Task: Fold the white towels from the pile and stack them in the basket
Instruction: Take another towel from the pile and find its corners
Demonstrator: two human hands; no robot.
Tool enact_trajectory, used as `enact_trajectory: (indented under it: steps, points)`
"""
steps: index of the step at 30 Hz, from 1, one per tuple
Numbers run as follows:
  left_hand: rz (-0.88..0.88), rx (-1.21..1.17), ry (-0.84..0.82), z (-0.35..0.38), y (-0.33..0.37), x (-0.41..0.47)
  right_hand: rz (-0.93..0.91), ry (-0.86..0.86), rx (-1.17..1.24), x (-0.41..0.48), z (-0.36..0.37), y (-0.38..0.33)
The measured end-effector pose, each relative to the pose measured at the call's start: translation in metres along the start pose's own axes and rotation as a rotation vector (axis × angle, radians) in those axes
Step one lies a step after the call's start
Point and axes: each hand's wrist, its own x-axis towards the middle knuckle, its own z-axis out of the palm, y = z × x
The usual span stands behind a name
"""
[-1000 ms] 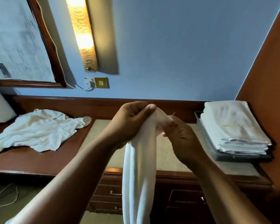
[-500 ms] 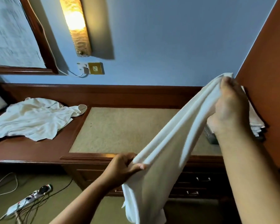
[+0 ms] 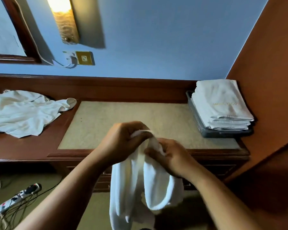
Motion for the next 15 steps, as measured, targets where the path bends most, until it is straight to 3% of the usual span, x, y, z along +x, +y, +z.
enact_trajectory:
  steps: [3,7,9,11,15]
  points:
    - [-0.095,0.018,0.039,0.001,-0.016,-0.003,-0.05,0.261,0.145,0.0,-0.007,-0.006]
    - [-0.365,0.057,-0.329,0.036,-0.071,-0.057,-0.071,0.536,0.488,0.002,-0.039,-0.024]
    - [-0.426,0.09,-0.367,0.05,-0.097,-0.089,-0.106,0.595,0.538,0.001,-0.061,-0.031]
    - [-0.465,0.049,-0.237,0.047,-0.116,-0.098,-0.074,0.569,0.402,0.001,-0.075,-0.027]
    - [-0.394,-0.079,0.117,0.022,-0.103,-0.079,0.232,0.301,-0.323,-0.002,-0.059,-0.002]
